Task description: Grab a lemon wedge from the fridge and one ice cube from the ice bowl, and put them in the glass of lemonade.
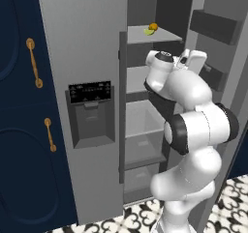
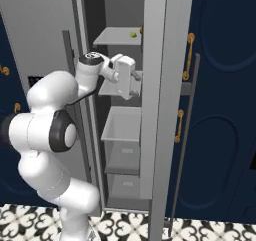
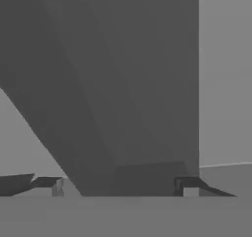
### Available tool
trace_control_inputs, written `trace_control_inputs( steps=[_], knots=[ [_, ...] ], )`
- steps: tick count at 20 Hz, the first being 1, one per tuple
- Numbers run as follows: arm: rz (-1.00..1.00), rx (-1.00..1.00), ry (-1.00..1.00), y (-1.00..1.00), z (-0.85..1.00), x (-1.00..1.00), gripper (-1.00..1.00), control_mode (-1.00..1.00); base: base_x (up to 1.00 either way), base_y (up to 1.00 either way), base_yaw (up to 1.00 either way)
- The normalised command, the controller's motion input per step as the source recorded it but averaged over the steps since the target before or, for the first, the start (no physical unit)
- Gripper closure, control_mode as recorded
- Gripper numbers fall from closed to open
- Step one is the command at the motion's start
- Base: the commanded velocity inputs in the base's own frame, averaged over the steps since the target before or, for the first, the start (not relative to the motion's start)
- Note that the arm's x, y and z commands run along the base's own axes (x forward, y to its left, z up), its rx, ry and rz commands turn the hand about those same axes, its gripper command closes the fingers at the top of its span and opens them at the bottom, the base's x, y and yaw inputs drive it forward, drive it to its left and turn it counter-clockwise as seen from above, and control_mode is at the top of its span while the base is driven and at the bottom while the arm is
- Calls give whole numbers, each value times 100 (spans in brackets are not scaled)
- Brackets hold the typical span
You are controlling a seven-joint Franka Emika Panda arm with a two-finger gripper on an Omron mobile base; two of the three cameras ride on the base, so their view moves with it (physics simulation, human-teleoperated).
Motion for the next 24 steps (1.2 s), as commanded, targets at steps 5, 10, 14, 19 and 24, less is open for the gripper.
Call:
trace_control_inputs(
  steps=[5,10,14,19,24],
  knots=[
    [-1,0,-17,66,38,-41,-100,-100,0,0,0],
    [2,4,-38,67,18,-50,-100,-100,0,0,0],
    [11,25,-57,52,-36,-63,-100,-100,0,0,0],
    [42,23,-28,75,-46,-71,-100,-100,0,0,0],
    [66,19,-2,26,-20,-70,-100,-100,0,0,0]
  ],
)
